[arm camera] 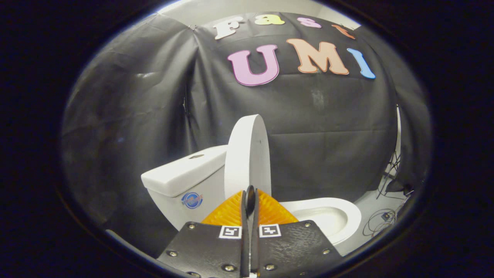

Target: Open the toilet lid.

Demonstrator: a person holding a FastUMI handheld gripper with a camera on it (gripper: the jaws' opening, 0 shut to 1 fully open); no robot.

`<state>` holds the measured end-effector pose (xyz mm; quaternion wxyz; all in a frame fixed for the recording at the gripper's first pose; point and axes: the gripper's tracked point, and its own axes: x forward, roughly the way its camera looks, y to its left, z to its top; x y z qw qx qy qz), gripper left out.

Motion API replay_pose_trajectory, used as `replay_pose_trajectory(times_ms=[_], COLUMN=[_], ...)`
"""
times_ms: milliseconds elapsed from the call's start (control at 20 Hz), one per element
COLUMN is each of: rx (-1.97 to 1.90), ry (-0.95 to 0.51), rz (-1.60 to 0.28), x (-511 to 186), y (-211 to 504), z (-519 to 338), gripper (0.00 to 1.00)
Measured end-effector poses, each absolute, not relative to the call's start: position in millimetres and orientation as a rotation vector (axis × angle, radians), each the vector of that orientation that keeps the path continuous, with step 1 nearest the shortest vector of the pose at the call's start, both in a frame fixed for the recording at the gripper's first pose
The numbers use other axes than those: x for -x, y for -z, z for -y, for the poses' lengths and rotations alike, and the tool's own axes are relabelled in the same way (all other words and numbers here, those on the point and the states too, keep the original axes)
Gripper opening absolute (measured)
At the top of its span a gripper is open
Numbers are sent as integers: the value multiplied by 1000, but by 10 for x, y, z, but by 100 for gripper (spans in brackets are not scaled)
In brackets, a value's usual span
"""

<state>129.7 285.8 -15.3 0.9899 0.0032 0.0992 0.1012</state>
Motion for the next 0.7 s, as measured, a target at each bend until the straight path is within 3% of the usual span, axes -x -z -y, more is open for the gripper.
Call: replay_pose_trajectory(times_ms=[700], rx=[-55], ry=[-253], rz=[-178], x=[-1299], y=[236], z=[-3386], gripper=[3])
